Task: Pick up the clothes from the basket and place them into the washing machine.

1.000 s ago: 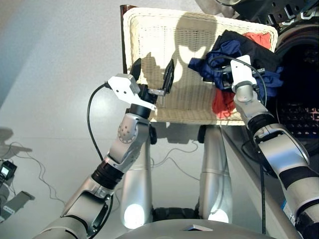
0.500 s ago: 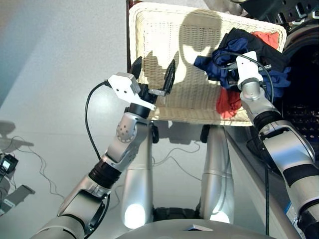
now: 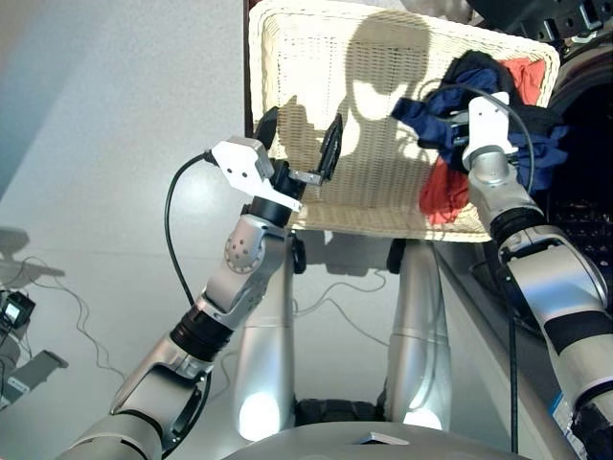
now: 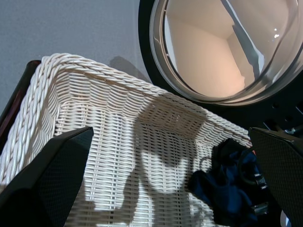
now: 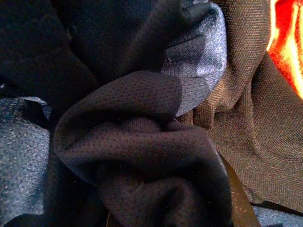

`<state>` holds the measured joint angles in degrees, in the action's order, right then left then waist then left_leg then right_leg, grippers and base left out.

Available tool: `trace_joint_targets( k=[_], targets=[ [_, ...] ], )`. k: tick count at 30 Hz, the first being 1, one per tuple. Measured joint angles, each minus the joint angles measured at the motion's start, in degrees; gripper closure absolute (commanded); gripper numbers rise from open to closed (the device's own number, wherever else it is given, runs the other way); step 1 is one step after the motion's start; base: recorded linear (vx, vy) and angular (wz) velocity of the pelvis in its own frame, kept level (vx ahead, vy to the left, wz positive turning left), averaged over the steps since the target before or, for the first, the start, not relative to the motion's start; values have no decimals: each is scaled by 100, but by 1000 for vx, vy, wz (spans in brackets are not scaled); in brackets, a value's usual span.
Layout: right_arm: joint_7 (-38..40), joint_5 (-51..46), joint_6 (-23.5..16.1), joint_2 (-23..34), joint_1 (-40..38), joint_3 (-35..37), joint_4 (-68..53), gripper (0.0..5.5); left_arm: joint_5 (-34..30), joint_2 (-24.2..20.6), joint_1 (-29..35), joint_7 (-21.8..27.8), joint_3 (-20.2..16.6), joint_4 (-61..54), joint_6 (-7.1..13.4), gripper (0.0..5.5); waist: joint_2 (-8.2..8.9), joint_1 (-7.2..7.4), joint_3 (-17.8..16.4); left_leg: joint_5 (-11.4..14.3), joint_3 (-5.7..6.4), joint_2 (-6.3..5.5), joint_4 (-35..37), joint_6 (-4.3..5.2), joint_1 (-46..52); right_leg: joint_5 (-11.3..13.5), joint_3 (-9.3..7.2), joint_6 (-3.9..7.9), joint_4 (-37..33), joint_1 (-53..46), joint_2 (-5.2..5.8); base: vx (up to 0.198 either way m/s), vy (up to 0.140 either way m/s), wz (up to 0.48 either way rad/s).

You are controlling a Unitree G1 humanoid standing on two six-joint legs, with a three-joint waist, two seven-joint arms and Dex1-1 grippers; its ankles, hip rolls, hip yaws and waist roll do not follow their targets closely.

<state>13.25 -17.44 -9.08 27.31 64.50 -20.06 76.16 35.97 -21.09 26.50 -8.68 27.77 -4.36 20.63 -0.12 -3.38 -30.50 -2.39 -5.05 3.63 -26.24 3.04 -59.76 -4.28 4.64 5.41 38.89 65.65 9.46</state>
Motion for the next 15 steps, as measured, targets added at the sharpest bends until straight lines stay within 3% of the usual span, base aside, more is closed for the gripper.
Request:
trace_joint_targets(
  k=[7,15],
  targets=[
    [2,-595,-14,96,-216,36,-424,550,-2,-1,-42,-97,-89,-2,-7,0,1,14,0,7,10,-8,0,-2,8,-8,-1,-3,-5,-4,6,0,0,0],
    [81,-1042,-128,392,-950,238,-1800,550,-15,-50,-181,-231,-256,-126,-19,0,40,165,-17,2,33,-2,13,-8,-33,1,-44,21,-74,-8,7,0,0,0]
  ],
)
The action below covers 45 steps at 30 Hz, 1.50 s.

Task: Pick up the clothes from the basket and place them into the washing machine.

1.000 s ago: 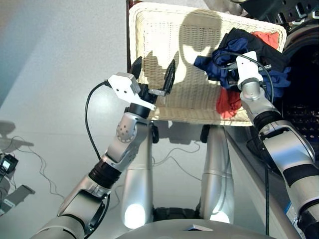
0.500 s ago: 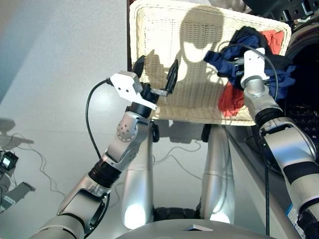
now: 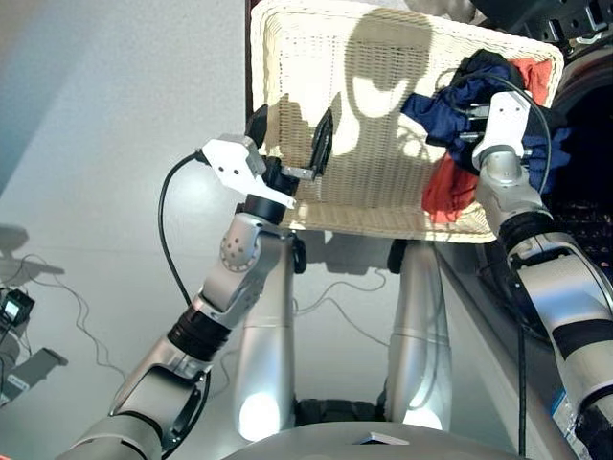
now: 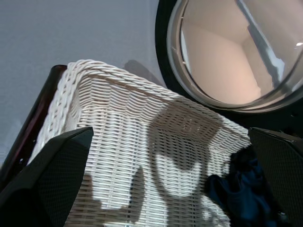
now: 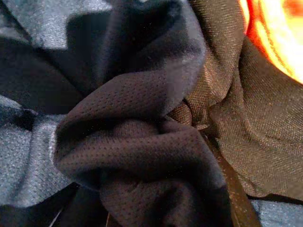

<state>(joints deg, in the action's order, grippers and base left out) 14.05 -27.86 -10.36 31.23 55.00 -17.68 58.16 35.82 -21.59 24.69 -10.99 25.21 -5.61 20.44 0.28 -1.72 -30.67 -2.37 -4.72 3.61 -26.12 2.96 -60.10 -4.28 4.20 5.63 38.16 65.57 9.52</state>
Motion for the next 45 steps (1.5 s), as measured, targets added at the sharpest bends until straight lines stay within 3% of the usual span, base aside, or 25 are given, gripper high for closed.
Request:
trace_joint_targets(
  k=[6,15,20,31,36,41,45],
  targets=[
    [207,-5,-171,105,-429,438,-419,550,-56,-204,-146,-127,-94,-102,0,0,47,175,-2,19,3,0,-12,-13,-12,14,-10,29,-34,-29,0,0,0,0],
    [601,18,-322,80,-441,609,-210,550,-169,-240,-168,-336,-119,-210,4,0,56,152,-4,73,3,-85,-118,-105,-14,1,9,86,-45,-93,55,0,0,0],
    [602,-759,-518,38,-278,771,162,550,-166,-276,-146,-406,-63,-227,5,0,64,133,-3,86,-10,-141,-141,-176,-16,29,42,157,-139,-168,107,0,0,0],
    [601,-1852,-424,46,249,1436,1192,550,-129,-656,-37,-439,152,-403,8,0,119,-5,-1,171,-38,-286,-294,-323,-18,14,137,342,-226,-348,221,0,0,0],
    [615,-2056,-372,90,224,1621,1131,550,-40,-698,-46,-438,149,-408,21,0,136,-3,-1,207,-189,-286,-341,-389,-16,-19,276,403,-229,-361,224,0,0,0],
    [1029,-1312,-595,85,-913,1529,-620,550,-133,-581,-52,-447,127,-421,66,0,136,37,-1,266,-242,-262,-358,-378,-20,-38,324,439,-224,-328,198,0,0,0],
    [1347,-588,-1029,65,-1714,1572,-1586,550,-319,-493,-74,-434,19,-407,89,0,136,210,-1,302,-288,-179,-409,-371,-14,-30,364,435,-209,-321,115,0,0,0]
  ],
)
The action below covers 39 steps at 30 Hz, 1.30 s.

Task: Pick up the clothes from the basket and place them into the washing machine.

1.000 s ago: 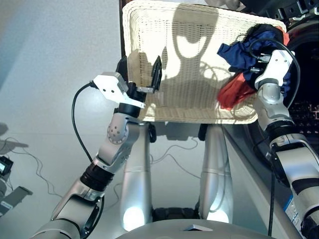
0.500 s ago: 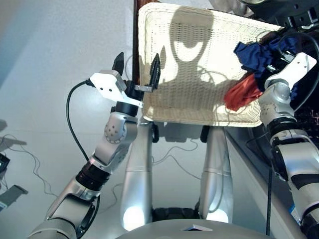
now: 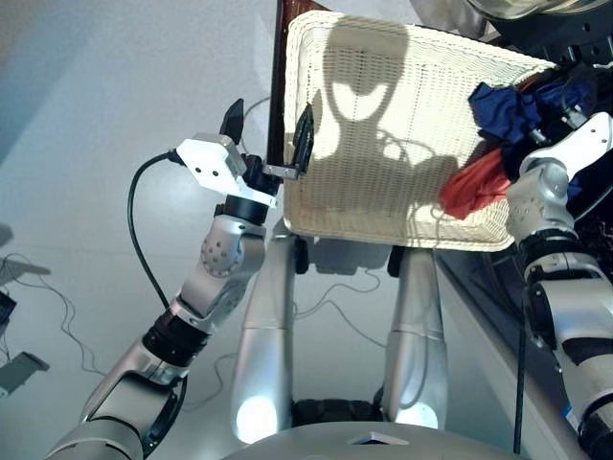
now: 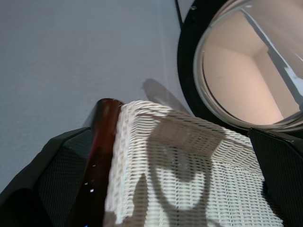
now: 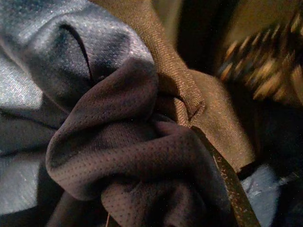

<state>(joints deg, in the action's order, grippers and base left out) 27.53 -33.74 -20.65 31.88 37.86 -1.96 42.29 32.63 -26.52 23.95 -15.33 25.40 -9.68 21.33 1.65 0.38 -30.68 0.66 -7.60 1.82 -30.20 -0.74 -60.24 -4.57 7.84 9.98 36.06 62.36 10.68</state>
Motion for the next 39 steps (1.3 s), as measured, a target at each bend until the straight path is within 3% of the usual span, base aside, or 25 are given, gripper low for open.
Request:
trace_joint_targets(
  k=[1,6,14,20,23,28,32,39],
  targets=[
    [57,105,-107,-25,-119,11,-108,550,-6,27,-12,10,-34,1,14,0,0,85,0,7,-8,19,-7,9,8,3,9,0,8,1,-22,0,0,0],
    [69,203,-230,-220,-631,23,-754,550,-5,130,-95,73,-180,19,54,0,-3,244,1,22,-20,106,-10,43,42,1,19,-67,15,3,-113,0,0,0],
    [-820,48,-233,-331,-1484,-68,-1524,550,43,289,-368,260,-438,18,75,0,-4,262,2,21,-15,182,8,117,63,-48,20,-145,103,64,-170,0,0,0],
    [-537,-49,-363,-587,-1579,240,-1607,550,37,348,-448,279,-476,18,76,0,-4,268,2,18,-13,210,45,152,66,-68,17,-181,118,95,-209,0,0,0],
    [237,157,-401,-761,-1392,623,-1446,550,34,344,-449,156,-527,18,77,0,-4,266,2,15,-13,213,43,166,67,-64,16,-175,117,94,-209,0,0,0],
    [1040,314,-415,-532,-789,910,-534,550,31,331,-450,66,-523,17,85,0,-4,248,2,18,-9,210,0,167,67,-57,15,-160,162,91,-209,0,0,0],
    [1197,300,-363,-87,-226,912,427,550,32,303,-451,60,-472,15,92,0,-7,202,3,12,-5,215,-5,164,63,-68,21,-191,186,109,-202,0,0,0],
    [1091,-67,-212,736,411,912,1743,550,38,187,-408,66,-250,13,95,0,-17,-25,2,7,-6,213,0,175,48,-69,19,-193,181,123,-198,0,0,0]
  ],
)
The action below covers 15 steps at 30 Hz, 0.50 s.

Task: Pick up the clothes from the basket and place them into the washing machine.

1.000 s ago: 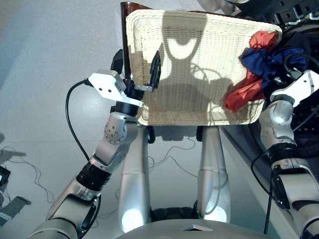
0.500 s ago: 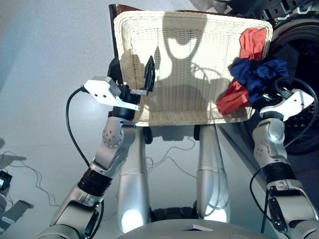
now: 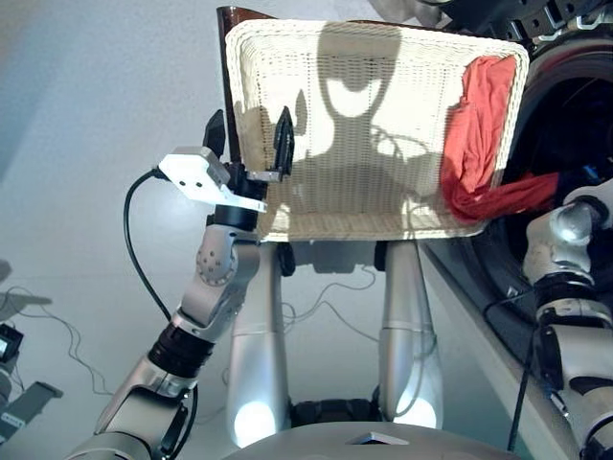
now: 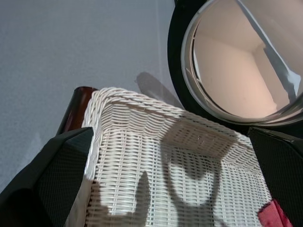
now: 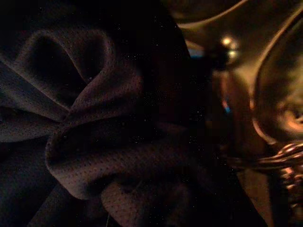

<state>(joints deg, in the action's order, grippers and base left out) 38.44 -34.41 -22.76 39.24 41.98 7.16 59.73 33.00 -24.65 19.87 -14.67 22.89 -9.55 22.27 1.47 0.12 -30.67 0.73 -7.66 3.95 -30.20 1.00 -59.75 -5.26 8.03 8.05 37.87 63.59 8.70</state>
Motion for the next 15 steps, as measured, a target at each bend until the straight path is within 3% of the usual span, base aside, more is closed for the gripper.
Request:
trace_joint_targets(
  k=[7,15],
  targets=[
    [-562,-354,367,540,426,-41,917,550,10,-215,44,13,112,-5,2,0,-74,-189,0,-4,8,-21,-6,-1,-49,-6,-12,9,10,38,25,0,0,0],
    [-864,-803,493,724,774,-104,1258,550,17,-318,101,69,148,-15,2,0,-128,-195,0,-10,12,-40,-25,-9,-103,-6,-12,21,42,88,43,0,0,0]
  ],
)
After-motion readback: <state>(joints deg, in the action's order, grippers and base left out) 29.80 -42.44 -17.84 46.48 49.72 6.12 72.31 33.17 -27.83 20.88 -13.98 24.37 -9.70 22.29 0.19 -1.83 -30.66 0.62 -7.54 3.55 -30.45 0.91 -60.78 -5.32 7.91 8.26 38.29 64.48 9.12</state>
